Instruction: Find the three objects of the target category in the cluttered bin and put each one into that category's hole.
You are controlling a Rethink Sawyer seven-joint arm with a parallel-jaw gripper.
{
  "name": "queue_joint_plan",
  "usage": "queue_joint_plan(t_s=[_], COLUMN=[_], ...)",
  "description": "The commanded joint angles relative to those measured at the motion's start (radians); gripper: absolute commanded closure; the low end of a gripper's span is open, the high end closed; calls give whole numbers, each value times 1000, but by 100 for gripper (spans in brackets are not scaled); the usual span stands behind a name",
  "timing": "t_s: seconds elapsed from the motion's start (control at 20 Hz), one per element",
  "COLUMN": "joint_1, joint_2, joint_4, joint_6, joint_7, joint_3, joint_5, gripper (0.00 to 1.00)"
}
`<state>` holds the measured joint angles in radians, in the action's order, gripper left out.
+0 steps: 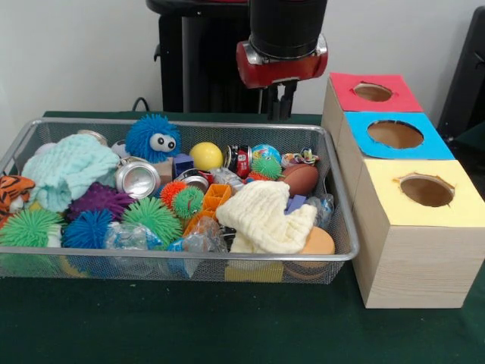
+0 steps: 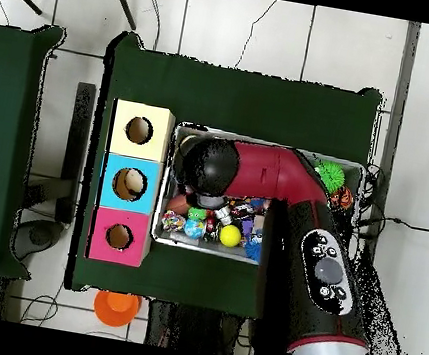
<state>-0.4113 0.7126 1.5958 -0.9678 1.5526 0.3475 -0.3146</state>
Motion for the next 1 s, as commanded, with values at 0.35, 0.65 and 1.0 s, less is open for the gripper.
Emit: queue_joint_plan(t_s=[0.35,0.65,1.0], joint_1=[-33,-36,-35], joint_2=[-125,-140,-140], joint_4=[148,140,123], joint_6=[67,69,60], joint_7=[-164,-158,-173], joint_3=[159,163,161], joint_5=[-53,-91,-168], gripper=[100,100,100])
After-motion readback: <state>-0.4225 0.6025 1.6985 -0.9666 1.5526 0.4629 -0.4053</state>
